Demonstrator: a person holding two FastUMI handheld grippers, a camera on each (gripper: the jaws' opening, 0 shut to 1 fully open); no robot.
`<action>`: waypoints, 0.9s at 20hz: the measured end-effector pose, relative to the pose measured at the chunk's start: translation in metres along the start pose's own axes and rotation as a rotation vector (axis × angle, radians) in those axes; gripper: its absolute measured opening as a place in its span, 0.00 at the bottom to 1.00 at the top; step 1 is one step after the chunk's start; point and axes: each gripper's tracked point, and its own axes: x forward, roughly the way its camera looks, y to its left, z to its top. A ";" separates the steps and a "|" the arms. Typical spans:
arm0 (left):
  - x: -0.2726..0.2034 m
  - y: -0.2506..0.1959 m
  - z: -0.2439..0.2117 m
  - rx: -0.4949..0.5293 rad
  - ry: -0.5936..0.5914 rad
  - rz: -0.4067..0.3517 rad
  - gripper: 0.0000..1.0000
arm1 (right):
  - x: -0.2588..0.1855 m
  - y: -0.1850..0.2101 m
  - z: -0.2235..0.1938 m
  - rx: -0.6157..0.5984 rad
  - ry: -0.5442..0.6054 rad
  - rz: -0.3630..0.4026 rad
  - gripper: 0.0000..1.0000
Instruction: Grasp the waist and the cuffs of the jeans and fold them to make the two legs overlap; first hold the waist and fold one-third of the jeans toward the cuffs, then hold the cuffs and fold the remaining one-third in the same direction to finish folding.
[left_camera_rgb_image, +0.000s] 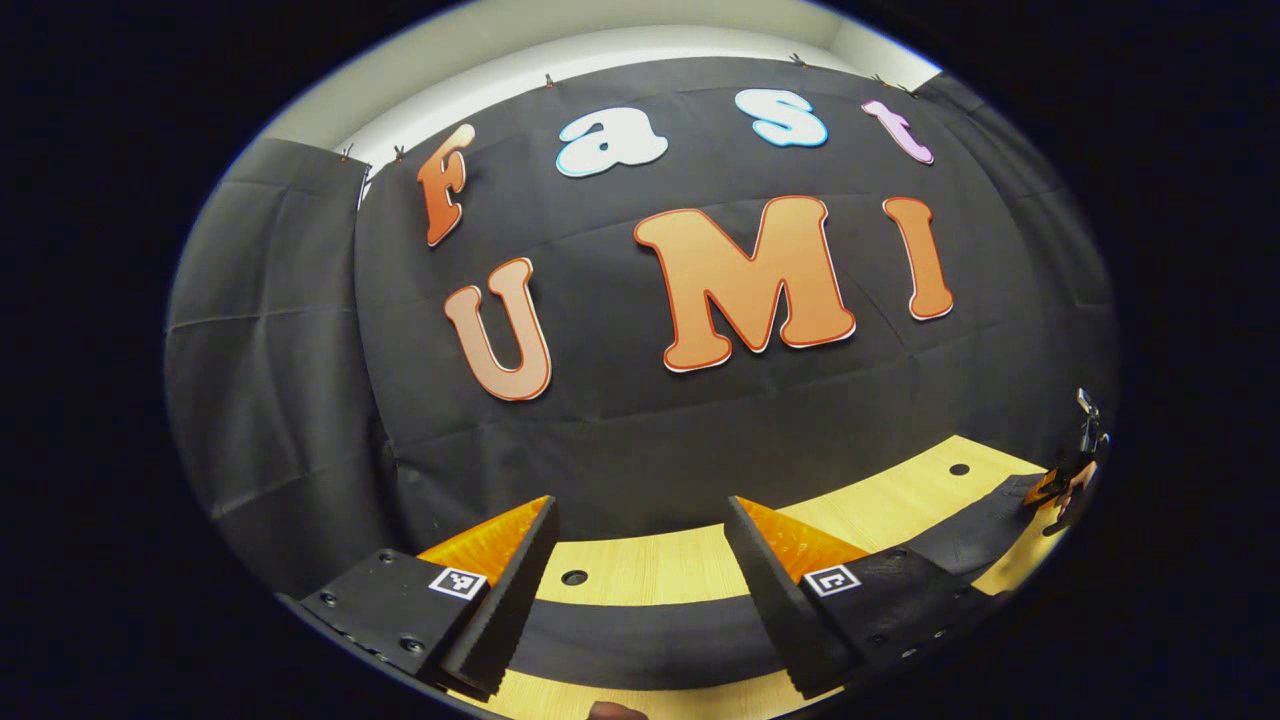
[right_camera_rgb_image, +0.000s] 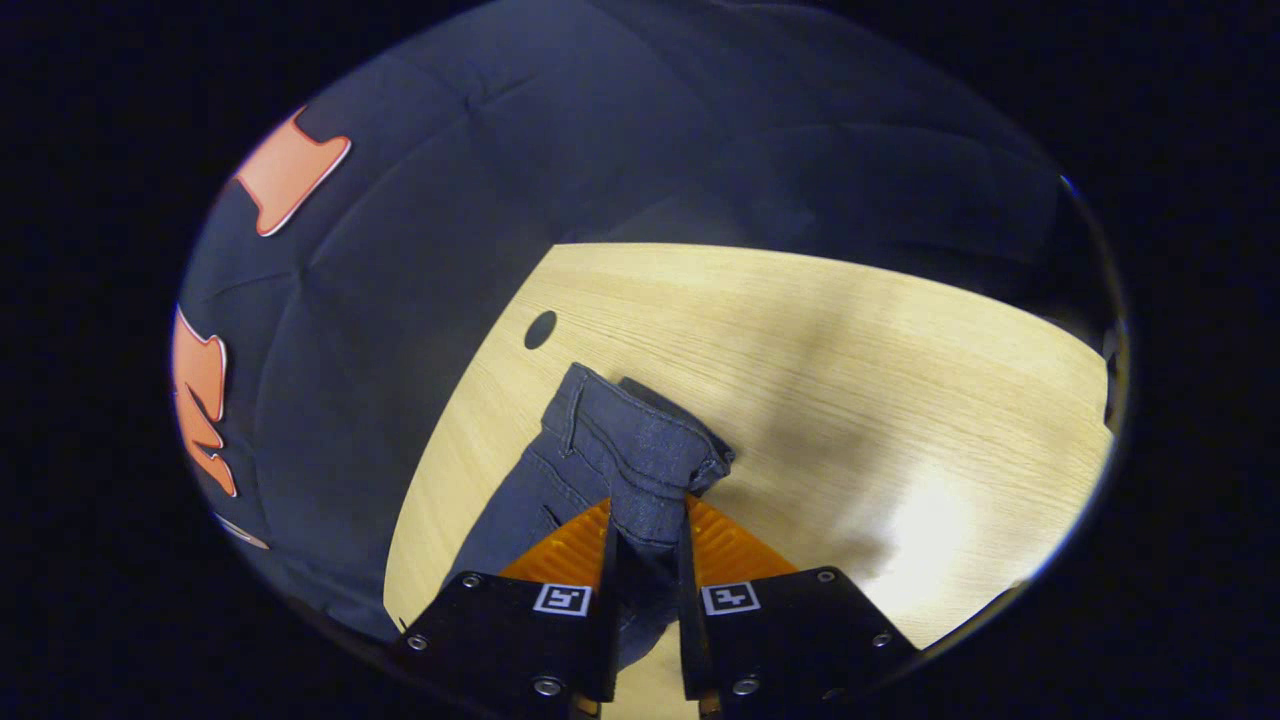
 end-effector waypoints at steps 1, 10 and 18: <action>-0.002 0.000 -0.001 -0.001 -0.003 -0.007 1.00 | -0.011 0.007 0.004 -0.018 -0.031 0.013 0.26; -0.011 0.032 -0.013 -0.058 -0.009 -0.029 0.99 | -0.106 0.119 -0.016 -0.318 -0.204 0.126 0.25; -0.010 0.056 -0.025 -0.118 0.003 -0.008 0.99 | -0.129 0.210 -0.079 -0.580 -0.232 0.214 0.26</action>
